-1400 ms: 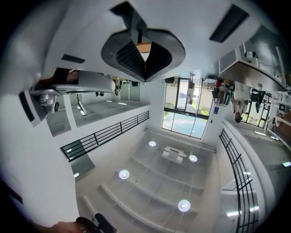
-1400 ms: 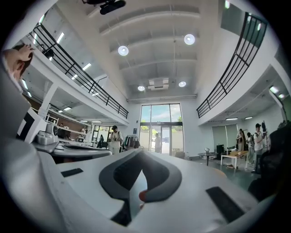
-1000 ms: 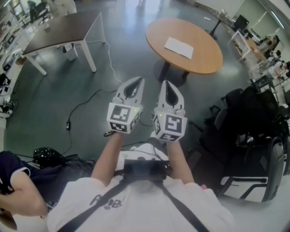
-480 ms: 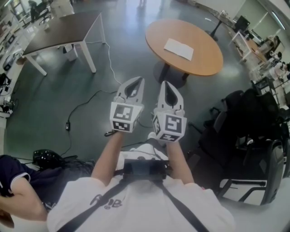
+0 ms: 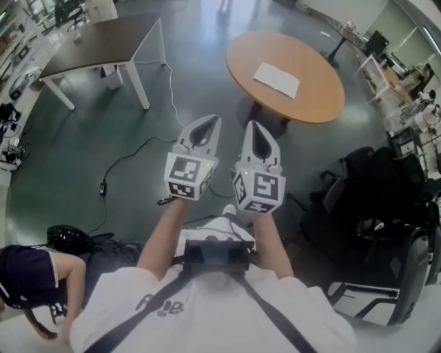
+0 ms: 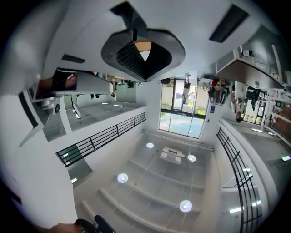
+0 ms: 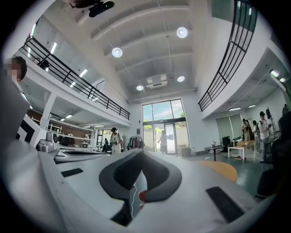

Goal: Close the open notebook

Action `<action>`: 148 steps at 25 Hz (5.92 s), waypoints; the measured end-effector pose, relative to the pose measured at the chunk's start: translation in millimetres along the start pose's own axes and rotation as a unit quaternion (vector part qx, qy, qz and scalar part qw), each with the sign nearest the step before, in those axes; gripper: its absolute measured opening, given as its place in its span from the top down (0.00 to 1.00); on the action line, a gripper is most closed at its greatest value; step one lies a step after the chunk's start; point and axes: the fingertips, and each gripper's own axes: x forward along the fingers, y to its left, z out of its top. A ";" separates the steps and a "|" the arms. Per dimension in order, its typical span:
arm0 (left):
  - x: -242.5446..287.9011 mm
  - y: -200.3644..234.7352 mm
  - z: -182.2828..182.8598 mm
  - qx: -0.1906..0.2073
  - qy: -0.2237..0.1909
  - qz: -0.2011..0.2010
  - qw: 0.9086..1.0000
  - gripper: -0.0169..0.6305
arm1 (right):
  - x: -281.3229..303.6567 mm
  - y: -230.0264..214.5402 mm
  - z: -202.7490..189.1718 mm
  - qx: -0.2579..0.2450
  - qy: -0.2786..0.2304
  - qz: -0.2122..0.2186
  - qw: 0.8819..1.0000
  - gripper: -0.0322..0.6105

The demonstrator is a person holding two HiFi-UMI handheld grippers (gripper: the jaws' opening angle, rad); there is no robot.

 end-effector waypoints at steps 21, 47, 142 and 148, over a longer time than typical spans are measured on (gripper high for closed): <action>65.3 -7.8 9.4 0.001 -0.021 0.012 1.000 0.96 | 52.8 -47.9 3.0 0.014 -0.002 0.034 0.999 0.92; 174.5 -69.4 -30.4 -0.012 0.000 0.025 1.000 0.95 | 75.3 -181.0 -33.9 0.047 0.043 0.007 0.998 0.92; 553.2 91.3 -457.9 -0.172 0.409 0.071 0.893 0.73 | 412.7 -372.8 -295.7 -0.011 0.374 0.070 0.925 0.91; 551.5 95.7 -466.6 -0.152 0.437 0.091 0.882 0.73 | 410.8 -381.3 -295.3 -0.007 0.377 0.063 0.924 0.91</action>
